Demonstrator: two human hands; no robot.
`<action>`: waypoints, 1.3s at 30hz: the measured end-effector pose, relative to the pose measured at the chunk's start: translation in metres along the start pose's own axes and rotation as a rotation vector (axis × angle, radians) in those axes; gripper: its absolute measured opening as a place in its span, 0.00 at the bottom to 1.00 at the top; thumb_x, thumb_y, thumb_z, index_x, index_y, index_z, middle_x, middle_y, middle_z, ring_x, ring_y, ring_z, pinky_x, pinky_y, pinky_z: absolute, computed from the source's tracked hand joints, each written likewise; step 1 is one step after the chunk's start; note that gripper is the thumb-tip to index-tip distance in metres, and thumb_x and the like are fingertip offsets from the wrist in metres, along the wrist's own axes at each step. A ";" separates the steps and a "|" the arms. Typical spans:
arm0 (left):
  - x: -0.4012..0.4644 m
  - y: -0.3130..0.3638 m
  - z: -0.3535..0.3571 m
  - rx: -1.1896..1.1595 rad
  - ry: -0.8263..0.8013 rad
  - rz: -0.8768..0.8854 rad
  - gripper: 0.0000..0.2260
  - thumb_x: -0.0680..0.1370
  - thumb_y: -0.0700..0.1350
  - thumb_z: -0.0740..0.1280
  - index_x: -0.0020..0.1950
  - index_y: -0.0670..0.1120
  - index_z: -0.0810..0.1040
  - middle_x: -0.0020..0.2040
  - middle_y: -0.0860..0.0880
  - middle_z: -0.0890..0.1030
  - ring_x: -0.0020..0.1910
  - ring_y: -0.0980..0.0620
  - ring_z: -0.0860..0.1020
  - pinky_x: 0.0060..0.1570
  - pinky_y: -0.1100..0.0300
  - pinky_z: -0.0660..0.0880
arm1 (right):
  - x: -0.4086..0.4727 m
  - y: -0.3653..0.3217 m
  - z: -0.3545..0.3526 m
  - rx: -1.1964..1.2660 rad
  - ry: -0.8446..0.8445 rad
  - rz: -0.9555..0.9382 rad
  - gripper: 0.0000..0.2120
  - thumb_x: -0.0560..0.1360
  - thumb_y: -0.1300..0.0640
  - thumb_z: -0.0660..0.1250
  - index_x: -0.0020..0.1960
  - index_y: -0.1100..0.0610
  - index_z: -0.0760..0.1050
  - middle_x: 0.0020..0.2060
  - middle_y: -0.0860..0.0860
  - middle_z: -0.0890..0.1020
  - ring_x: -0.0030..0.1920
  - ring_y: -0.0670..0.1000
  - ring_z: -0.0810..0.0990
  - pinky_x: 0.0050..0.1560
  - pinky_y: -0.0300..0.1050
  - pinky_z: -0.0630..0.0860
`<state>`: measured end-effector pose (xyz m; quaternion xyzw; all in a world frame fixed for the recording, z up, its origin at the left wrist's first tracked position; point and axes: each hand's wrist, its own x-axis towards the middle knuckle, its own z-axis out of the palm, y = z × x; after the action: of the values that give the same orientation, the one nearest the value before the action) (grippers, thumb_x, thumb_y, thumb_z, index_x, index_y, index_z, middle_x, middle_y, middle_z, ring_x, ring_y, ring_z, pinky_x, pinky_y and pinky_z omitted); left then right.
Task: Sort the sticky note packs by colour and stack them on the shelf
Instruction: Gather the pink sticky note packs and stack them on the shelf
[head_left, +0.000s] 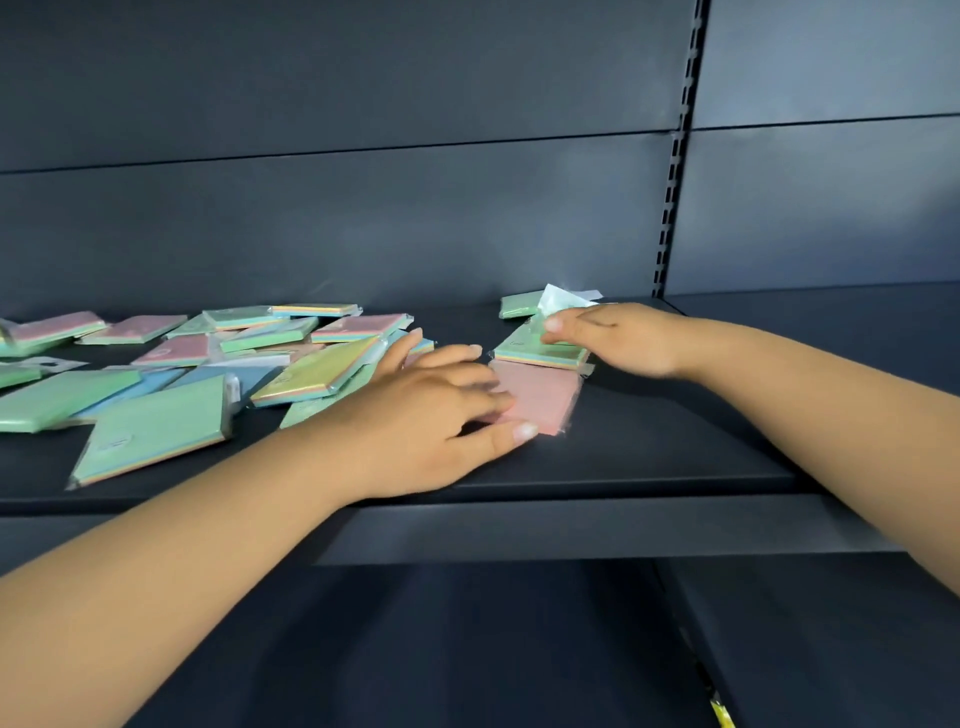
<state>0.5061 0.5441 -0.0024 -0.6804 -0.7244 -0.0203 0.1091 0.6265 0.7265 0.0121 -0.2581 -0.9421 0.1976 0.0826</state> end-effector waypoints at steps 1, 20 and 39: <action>-0.004 0.001 -0.001 -0.071 -0.018 0.000 0.38 0.61 0.70 0.34 0.66 0.68 0.66 0.72 0.66 0.61 0.71 0.68 0.46 0.71 0.59 0.35 | -0.002 0.001 -0.001 0.028 -0.005 -0.008 0.23 0.78 0.40 0.48 0.65 0.47 0.73 0.69 0.43 0.70 0.69 0.45 0.66 0.71 0.41 0.57; 0.018 0.052 -0.001 -0.267 -0.214 -0.413 0.21 0.75 0.66 0.51 0.48 0.53 0.75 0.61 0.55 0.71 0.73 0.47 0.54 0.71 0.47 0.52 | -0.079 0.015 0.003 -0.188 -0.210 -0.042 0.31 0.78 0.39 0.45 0.76 0.52 0.52 0.76 0.46 0.53 0.76 0.44 0.47 0.75 0.46 0.45; -0.077 0.057 -0.036 -1.350 0.297 -0.476 0.12 0.71 0.37 0.72 0.51 0.47 0.75 0.48 0.48 0.81 0.44 0.52 0.81 0.39 0.61 0.81 | -0.122 -0.065 0.005 1.065 0.203 0.039 0.09 0.72 0.67 0.68 0.43 0.53 0.78 0.34 0.48 0.83 0.32 0.44 0.79 0.33 0.36 0.77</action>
<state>0.5710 0.4660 0.0115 -0.4137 -0.6597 -0.5778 -0.2446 0.6995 0.6099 0.0279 -0.2158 -0.6940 0.6232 0.2887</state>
